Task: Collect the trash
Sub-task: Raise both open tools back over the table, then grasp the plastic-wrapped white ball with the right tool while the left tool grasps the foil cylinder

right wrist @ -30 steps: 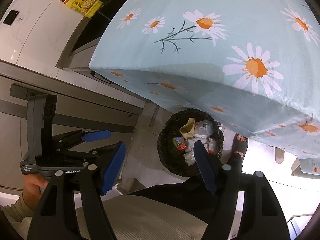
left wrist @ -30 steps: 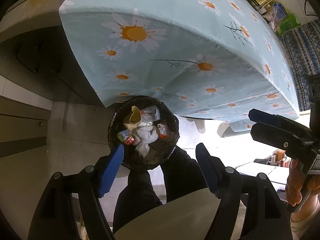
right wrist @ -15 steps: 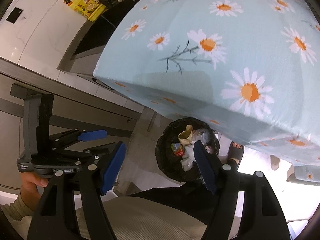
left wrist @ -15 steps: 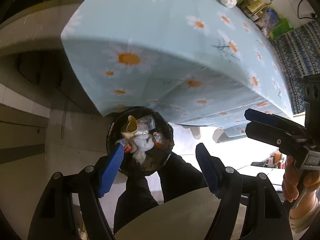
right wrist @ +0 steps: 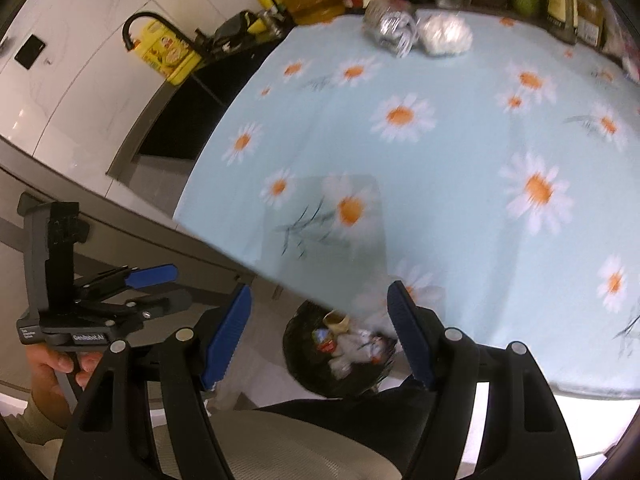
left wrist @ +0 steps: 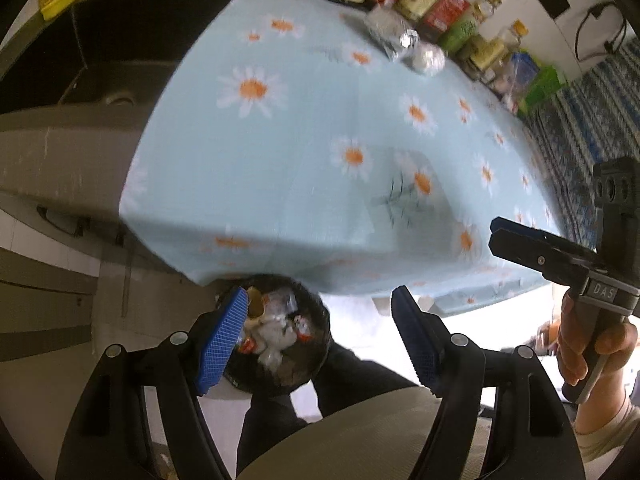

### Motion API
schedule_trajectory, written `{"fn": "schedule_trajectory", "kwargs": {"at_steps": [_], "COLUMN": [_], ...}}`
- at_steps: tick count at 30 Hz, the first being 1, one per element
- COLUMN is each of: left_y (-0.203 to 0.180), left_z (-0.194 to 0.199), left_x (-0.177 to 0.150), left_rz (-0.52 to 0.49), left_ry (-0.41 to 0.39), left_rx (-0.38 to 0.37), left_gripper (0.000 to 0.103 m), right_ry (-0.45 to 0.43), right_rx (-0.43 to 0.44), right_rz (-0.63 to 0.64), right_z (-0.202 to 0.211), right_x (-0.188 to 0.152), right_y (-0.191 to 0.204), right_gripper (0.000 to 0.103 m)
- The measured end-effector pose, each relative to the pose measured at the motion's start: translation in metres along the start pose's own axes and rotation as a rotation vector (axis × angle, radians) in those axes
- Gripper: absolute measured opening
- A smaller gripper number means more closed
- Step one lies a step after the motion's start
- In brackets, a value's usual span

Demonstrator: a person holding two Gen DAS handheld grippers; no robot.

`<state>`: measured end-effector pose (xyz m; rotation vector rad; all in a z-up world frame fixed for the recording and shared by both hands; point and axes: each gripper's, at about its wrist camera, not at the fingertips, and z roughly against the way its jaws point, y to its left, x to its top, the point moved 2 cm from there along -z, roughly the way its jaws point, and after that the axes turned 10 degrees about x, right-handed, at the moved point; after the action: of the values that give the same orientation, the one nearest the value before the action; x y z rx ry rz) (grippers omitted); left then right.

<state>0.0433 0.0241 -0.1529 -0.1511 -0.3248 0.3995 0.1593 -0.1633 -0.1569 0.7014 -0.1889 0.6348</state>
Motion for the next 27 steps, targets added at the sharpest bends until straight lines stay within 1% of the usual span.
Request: {"fn": "schedule_trajectory", "kwargs": {"at_steps": [2,5,8,12,17,23,27], "left_y": [-0.005,-0.013,-0.021,-0.031,-0.041,-0.055,-0.064], "left_z": [0.002,0.003,0.003,0.005,0.005,0.002,-0.001], "left_x": [0.012,0.029,0.044,0.063,0.091,0.118,0.131], "left_rz": [0.003,0.006,0.011,0.029,0.074,0.121,0.149], "left_ry": [-0.017,-0.037,-0.053,-0.075,-0.096,-0.114,-0.114], "left_rx": [0.004,0.009,0.015,0.027,0.049,0.090,0.112], "left_gripper": [0.072,0.072,0.072,0.072,0.072,0.072,0.072], "right_ry": [-0.015,-0.034,-0.051,-0.042,-0.023,0.004,0.021], "right_rx": [-0.012,-0.031,-0.044,-0.052,-0.047,-0.065,-0.060], "right_rz": [0.007,0.022,0.038,0.057,0.099,0.160,0.164], "right_z": [0.006,0.014,0.019,0.022,0.019,0.006,-0.004], "right_x": [0.013,0.034,0.056,0.083,0.121,0.167,0.195], "right_y": [-0.007,-0.020,-0.033,-0.052,-0.072,-0.096,-0.117], "right_gripper": [0.070,0.074,0.074,0.074,0.074,0.077,0.077]}}
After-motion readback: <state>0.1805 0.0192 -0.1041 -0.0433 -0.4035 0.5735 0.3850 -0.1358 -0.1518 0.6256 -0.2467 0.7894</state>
